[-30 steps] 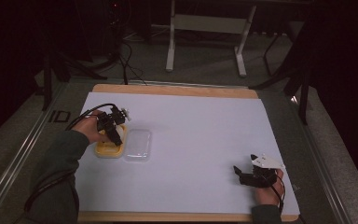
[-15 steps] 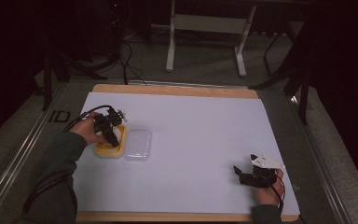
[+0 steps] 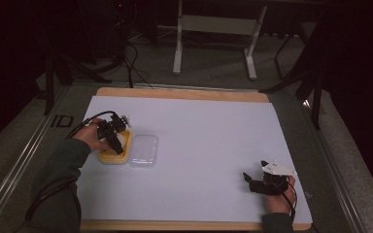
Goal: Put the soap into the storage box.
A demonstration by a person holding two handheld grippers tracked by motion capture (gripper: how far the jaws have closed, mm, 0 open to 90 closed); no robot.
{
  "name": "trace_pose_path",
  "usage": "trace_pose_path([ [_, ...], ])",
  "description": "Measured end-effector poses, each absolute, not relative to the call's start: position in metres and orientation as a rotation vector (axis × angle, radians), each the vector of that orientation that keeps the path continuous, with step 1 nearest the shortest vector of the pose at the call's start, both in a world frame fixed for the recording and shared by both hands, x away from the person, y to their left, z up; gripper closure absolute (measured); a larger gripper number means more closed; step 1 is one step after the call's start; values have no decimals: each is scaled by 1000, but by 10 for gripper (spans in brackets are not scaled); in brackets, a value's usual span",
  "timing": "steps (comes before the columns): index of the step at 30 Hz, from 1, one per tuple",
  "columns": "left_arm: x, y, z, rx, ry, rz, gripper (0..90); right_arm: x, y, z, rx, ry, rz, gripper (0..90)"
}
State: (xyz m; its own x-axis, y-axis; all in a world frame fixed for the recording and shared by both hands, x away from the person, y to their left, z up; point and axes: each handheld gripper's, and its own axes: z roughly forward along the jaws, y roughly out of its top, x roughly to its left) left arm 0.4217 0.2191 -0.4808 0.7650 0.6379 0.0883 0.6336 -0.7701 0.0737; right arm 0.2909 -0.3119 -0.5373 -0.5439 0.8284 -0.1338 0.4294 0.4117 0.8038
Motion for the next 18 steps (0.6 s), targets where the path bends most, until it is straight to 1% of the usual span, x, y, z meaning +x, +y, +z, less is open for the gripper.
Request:
trace_pose_path([
  [7,423,221,-487,2887,1071,166,235,291,-311,-537,1063,2150,997,154],
  [18,425,220,-492,2895,1059,168,234,291,-311,-537,1060,2149,996,154],
])
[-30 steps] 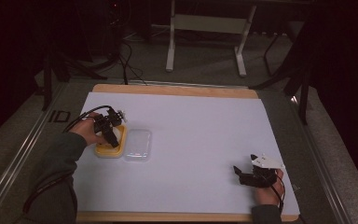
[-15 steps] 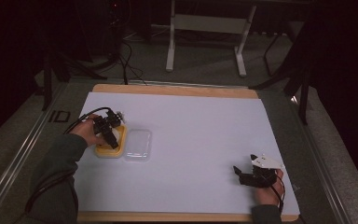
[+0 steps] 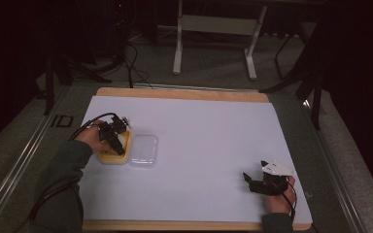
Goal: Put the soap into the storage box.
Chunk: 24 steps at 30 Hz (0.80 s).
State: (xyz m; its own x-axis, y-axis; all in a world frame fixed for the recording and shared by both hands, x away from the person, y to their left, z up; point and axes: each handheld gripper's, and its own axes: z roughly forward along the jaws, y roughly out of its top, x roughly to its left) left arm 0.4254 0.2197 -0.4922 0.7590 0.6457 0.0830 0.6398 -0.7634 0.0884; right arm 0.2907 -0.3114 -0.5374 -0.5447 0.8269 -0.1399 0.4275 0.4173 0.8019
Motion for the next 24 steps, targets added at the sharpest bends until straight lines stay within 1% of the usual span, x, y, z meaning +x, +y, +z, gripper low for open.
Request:
trace_pose_path([
  [6,427,224,-493,2849,1096,123,232,291,-311,-537,1061,2149,995,154],
  [9,426,226,-494,2831,1096,123,228,291,-311,-537,1061,2149,995,154],
  [12,425,228,-495,2816,1087,119,200,291,-311,-538,1061,2150,994,154],
  [19,423,229,-492,2812,1084,107,186,291,-311,-538,1060,2150,994,154],
  [24,422,230,-489,2803,1074,101,158,290,-311,-538,1058,2150,993,154],
])
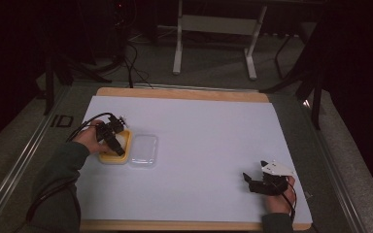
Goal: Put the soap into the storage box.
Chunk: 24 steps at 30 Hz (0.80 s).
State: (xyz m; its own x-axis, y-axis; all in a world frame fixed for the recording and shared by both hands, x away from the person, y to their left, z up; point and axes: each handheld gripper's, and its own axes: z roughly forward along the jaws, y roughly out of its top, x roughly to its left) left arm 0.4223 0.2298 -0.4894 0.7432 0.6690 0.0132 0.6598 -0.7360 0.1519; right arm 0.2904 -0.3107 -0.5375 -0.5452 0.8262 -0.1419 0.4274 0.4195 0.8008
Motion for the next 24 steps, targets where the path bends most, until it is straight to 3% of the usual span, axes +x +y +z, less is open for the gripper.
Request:
trace_pose_path([
  [24,405,236,-463,2787,1010,301,91,290,-310,-538,1055,2150,988,154],
])
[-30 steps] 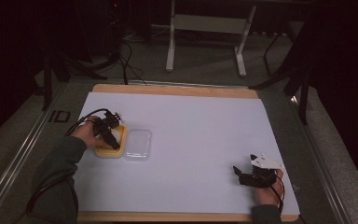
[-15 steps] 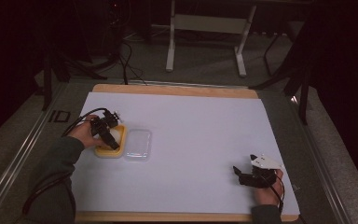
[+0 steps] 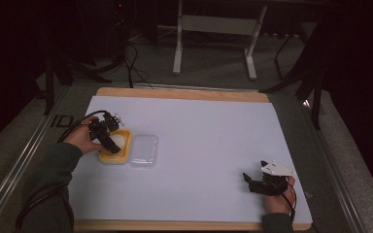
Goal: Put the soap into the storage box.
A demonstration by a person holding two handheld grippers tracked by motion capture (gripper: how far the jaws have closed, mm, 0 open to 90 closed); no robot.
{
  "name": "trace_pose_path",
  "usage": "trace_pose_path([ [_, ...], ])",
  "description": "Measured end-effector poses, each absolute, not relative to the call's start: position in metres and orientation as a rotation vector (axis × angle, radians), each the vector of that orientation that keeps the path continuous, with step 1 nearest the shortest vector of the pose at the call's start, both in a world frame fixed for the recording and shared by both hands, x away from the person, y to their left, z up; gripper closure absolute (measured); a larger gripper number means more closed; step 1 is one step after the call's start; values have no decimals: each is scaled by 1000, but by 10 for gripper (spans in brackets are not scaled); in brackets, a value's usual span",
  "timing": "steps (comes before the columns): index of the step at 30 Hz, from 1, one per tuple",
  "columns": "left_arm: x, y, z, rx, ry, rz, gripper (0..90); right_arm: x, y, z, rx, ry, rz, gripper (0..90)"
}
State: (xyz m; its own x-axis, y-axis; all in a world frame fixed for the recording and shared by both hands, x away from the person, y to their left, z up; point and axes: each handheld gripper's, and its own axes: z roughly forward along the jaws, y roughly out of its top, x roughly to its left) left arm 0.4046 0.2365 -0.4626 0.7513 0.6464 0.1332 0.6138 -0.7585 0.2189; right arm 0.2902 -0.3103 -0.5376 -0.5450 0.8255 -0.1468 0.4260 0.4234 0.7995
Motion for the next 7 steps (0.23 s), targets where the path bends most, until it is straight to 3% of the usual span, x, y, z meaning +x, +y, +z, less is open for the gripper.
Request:
trace_pose_path([
  [7,392,229,-453,2774,924,369,92,290,-310,-538,1056,2149,990,154],
])
